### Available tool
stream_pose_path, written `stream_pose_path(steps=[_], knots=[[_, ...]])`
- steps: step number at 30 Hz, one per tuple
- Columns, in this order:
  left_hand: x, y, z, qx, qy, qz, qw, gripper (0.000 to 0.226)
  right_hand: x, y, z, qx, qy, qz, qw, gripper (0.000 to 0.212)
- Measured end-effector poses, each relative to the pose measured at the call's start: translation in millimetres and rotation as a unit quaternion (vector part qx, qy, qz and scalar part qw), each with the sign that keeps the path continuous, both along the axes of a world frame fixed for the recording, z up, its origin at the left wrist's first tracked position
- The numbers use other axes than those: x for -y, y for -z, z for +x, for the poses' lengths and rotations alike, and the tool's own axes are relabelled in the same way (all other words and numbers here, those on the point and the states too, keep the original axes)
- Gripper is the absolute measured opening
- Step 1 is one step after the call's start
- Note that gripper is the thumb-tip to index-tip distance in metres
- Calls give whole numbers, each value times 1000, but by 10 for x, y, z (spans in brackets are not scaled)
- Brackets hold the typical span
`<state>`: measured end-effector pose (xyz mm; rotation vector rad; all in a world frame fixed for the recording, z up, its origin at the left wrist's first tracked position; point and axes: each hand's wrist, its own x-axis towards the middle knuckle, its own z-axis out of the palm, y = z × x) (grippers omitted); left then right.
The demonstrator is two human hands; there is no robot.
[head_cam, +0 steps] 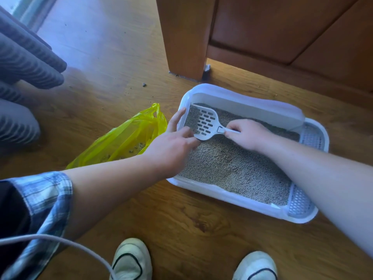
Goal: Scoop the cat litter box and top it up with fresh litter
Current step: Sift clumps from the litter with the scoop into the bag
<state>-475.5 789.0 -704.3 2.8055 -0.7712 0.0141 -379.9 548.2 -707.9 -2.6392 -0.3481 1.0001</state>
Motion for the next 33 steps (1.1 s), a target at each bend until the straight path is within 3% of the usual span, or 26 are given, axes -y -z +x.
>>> stream_pose_path(steps=[5, 14, 21, 27, 30, 33], knots=[[-13, -10, 4, -36, -2, -7, 999, 39, 134, 118, -245, -52, 76, 113, 989, 21], [-20, -30, -9, -46, -10, -21, 999, 36, 461, -9, -442, -58, 122, 157, 978, 22], [-3, -79, -27, -38, -11, -23, 999, 37, 577, -75, -649, -7, 156, 180, 971, 20], [-7, -133, -60, -61, -30, -3, 998, 34, 670, -204, -594, 20, 127, 71, 989, 24], [-23, -171, -53, -49, -19, 9, 999, 30, 705, -332, -472, -1, 52, -34, 998, 29], [-17, -218, -61, -38, -1, 6, 999, 26, 650, -439, -403, -30, 24, -78, 996, 33]])
